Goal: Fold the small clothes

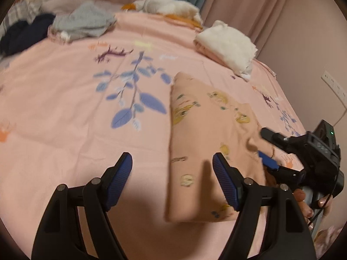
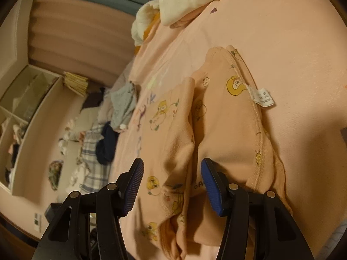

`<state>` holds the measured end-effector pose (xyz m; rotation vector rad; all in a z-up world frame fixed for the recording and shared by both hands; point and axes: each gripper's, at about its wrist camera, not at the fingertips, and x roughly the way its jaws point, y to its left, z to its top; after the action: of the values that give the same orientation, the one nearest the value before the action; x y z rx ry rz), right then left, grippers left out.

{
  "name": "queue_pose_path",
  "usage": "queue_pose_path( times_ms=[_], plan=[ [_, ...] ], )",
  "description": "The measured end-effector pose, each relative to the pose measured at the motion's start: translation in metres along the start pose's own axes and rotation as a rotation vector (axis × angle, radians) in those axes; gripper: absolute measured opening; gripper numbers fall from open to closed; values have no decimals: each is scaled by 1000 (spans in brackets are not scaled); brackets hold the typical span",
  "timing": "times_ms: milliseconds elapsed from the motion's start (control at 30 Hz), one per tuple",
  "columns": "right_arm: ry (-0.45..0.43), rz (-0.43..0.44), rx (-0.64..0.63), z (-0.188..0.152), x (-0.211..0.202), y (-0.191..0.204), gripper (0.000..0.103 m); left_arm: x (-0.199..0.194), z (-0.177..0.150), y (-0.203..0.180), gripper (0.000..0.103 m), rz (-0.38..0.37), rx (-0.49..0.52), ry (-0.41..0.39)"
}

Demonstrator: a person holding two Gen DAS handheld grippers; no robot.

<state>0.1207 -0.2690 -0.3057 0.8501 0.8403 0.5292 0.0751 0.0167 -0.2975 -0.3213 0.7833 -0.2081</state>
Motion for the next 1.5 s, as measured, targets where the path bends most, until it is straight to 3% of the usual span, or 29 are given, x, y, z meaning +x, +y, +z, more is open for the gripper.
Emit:
queue_pose_path(
  times_ms=[133,233,300,467,633,767,833,900,967,1033,1267,1500],
  plan=[
    [9,78,4,3,4,2,56,-4,4,22,77,66,-96,-34],
    [21,-50,3,7,11,4,56,-11,4,32,77,38,-135,-43],
    [30,-62,-19,7,12,6,56,-12,4,38,77,26,-162,-46],
    [71,-125,-98,4,26,17,56,5,-1,47,77,104,-116,6],
    [67,59,-32,4,30,9,56,5,-2,56,79,77,-153,-2],
    [92,-19,-65,0,40,14,54,5,-4,56,80,74,-152,-9],
    [68,-9,-70,-1,37,17,54,7,-4,54,81,86,-142,-14],
    [55,-9,-89,-2,36,17,49,9,-5,51,83,100,-137,-19],
    [51,-41,-92,-2,36,15,33,10,-6,48,84,118,-116,-21],
    [42,-49,-82,-1,34,12,28,12,-6,46,86,131,-99,-19],
    [21,-47,-99,0,33,16,19,19,-8,41,90,165,-58,-16],
    [-42,28,-151,5,20,31,19,22,-9,40,95,173,-45,-14]
  ],
)
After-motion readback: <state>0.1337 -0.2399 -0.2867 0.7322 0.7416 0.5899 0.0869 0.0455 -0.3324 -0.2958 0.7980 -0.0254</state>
